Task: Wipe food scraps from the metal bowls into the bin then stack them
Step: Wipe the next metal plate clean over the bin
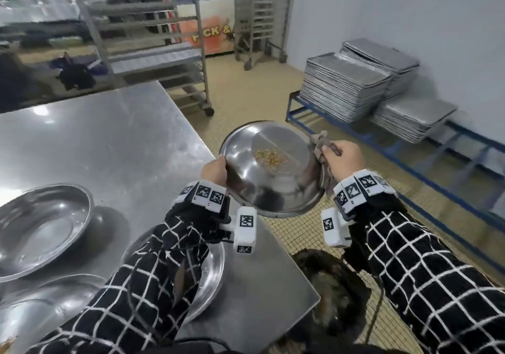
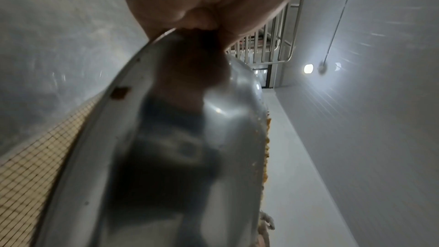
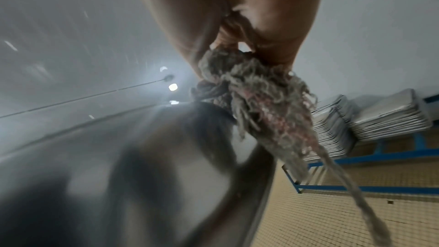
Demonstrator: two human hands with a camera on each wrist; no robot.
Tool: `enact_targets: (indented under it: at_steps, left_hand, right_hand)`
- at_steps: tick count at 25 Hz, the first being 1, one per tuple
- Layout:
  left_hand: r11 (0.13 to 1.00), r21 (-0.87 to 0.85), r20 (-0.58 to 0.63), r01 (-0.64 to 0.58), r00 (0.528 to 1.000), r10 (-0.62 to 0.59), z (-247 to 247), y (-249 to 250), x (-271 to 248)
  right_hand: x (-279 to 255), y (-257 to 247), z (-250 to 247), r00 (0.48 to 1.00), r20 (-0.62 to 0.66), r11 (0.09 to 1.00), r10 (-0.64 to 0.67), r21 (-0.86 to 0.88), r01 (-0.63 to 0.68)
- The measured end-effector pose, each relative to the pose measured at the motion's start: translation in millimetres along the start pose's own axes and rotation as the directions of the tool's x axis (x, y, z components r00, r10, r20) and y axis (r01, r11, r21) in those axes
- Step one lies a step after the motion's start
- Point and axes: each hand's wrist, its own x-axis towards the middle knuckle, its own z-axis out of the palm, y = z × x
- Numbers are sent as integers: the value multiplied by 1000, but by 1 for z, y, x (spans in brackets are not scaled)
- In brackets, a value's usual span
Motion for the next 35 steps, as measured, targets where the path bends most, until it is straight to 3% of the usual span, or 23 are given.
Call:
enact_targets:
  at_steps: [2, 9, 12, 15, 18, 24, 25, 26, 28, 30, 32, 35]
  left_hand:
    - [1000, 22, 39, -3, 999, 2, 22, -6, -1]
    - [982, 180, 92, -48, 995, 32, 106, -31, 10]
    - [981, 191, 46, -40, 998, 32, 129, -52, 33]
    - [991, 127, -30, -31, 999, 35, 153, -50, 6]
    - [998, 40, -131, -45, 990, 50, 172, -46, -15]
    - [995, -42, -293, -87, 954, 71, 182, -61, -13]
    - [995, -41, -305, -90, 949, 73, 182, -64, -12]
    - [996, -41, -306, -85, 950, 69, 182, -65, -13]
    - [994, -58, -298, -94, 952, 72, 184, -71, -17]
    - [994, -68, -267, -88, 961, 67, 186, -75, -19]
    - [992, -85, -234, -93, 970, 71, 186, -76, -20]
    - [990, -91, -203, -107, 975, 87, 190, -69, -27]
  right_hand:
    - [-5, 13, -21, 998, 17, 998, 62, -11, -62]
    - [10, 70, -72, 996, -9, 996, 85, -9, -85]
    - [29, 86, -77, 1000, -10, 999, 8, -46, -9]
    - [50, 93, -75, 987, 89, 989, -133, -59, 138]
    - [59, 88, -65, 913, 262, 937, -314, -69, 342]
    - [45, 141, -59, 658, 520, 773, -544, 5, 634]
    - [43, 153, -60, 654, 532, 780, -538, 19, 626]
    - [41, 160, -61, 694, 515, 824, -502, 43, 564]
    - [45, 158, -60, 848, 404, 939, -343, 154, 306]
    - [57, 141, -55, 933, 261, 954, -249, 234, 189]
    - [66, 117, -47, 925, 249, 941, -288, 253, 225]
    - [55, 98, -38, 846, 357, 916, -396, 224, 334]
